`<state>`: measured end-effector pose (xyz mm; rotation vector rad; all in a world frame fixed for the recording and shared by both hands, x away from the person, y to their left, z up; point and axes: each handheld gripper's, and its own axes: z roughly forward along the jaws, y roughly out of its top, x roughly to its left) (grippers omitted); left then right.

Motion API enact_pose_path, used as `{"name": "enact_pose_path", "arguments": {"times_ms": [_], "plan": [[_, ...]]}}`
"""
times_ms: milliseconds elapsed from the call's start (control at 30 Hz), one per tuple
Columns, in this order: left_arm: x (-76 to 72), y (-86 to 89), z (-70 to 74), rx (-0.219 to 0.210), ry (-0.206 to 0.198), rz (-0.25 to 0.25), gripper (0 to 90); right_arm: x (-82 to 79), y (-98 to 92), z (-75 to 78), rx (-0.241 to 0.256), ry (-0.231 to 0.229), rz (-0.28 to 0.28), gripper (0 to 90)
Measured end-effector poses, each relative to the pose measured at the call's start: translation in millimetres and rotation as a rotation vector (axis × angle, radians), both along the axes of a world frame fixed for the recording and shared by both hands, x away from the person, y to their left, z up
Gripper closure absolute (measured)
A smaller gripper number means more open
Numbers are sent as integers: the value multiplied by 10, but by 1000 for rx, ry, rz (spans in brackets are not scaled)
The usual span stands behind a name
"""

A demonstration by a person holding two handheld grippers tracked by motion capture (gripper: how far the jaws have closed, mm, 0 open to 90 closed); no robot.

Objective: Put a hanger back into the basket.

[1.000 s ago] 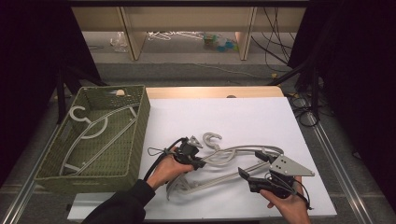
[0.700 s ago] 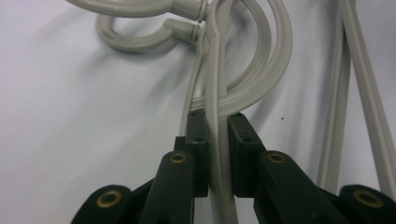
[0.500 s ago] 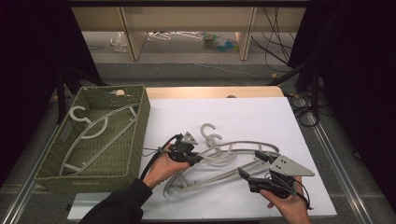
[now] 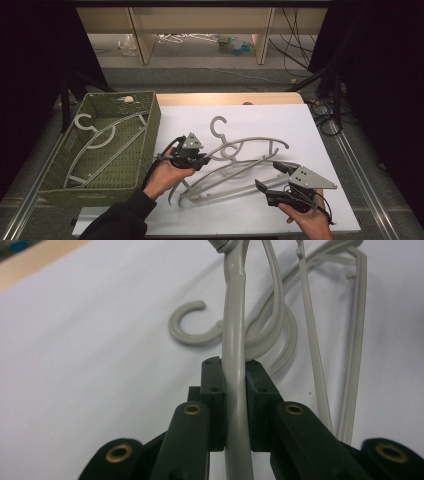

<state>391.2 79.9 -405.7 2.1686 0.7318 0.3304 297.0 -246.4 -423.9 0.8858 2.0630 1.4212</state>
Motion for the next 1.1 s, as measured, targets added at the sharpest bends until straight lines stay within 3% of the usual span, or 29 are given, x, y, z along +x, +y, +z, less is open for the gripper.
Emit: {"name": "enact_pose_path", "arguments": {"times_ms": [100,267,300,633,733,767,800,900,1067,1100], "plan": [[8,101,128,-19,-27,26,812,-12,3,6,4,20,3,190],[19,207,231,-56,-41,59,812,-4,2,4,2,6,0,190],[22,236,260,-53,-51,65,812,-13,5,6,6,22,2,191],[12,572,545,-97,-101,121,812,-14,4,6,7,21,1,191],[-1,639,598,-95,-110,134,812,-9,4,3,5,17,0,191],[-16,669,623,-114,-112,146,812,2,1,-1,1,-3,-3,191],[-23,701,648,-117,-118,147,812,4,15,-12,21,3,0,191],[-56,792,716,-138,-99,166,812,15,15,-17,23,-19,-4,190],[-41,987,843,-94,-148,181,812,18,21,-19,21,-19,-3,190],[-23,1032,866,-86,-179,179,812,19,20,-19,22,-18,-5,190]]}}
